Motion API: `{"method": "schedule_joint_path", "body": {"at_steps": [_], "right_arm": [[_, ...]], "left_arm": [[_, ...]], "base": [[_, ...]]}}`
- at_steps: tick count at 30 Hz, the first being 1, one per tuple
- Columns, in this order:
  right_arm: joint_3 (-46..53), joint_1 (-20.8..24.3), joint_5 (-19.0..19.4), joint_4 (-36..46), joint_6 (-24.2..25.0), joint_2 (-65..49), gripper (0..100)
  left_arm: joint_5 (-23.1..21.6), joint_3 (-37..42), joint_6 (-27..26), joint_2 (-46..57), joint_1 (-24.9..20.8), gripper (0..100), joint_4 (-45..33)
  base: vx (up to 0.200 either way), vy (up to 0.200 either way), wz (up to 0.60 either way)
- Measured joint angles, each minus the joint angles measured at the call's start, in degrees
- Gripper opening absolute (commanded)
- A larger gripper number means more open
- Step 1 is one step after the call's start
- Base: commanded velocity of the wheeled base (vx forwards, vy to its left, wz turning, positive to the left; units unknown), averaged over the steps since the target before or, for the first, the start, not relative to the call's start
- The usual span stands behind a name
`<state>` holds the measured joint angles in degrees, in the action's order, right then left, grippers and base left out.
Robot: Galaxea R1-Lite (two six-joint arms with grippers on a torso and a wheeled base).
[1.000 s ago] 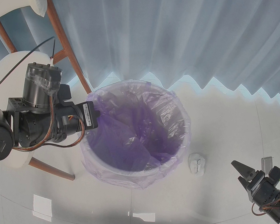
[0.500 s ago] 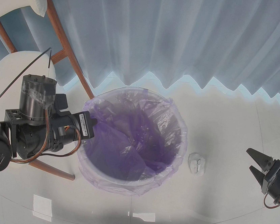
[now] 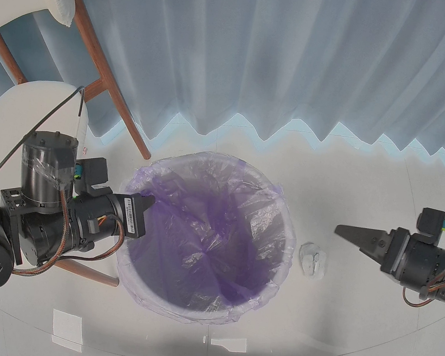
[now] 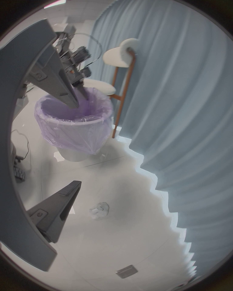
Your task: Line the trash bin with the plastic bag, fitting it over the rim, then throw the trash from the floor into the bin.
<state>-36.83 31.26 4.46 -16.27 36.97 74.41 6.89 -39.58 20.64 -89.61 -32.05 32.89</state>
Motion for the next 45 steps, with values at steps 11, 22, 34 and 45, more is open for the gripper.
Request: {"method": "schedule_joint_path", "body": {"at_steps": [11,22,34,45], "right_arm": [[-8.8,8.8,-6.4,5.1,-9.2,12.7,100],[-12.1,10.6,-8.6,4.6,-12.7,20.3,0],[-12.4,11.1,-8.5,4.3,-12.7,22.5,0],[-12.5,11.0,-9.0,2.9,-13.7,22.9,0]], "left_arm": [[-1.5,0.9,-3.9,0.3,-1.6,0,1.9],[-1.4,2.5,-4.0,0.6,-2.6,0,2.7],[-1.5,5.1,-3.6,2.5,-2.7,0,2.7],[-3.1,9.9,-3.5,5.9,-2.7,100,4.7]], "base": [[0.000,0.000,0.00],[0.000,0.000,0.00],[0.000,0.000,0.00],[0.000,0.000,0.00]]}}
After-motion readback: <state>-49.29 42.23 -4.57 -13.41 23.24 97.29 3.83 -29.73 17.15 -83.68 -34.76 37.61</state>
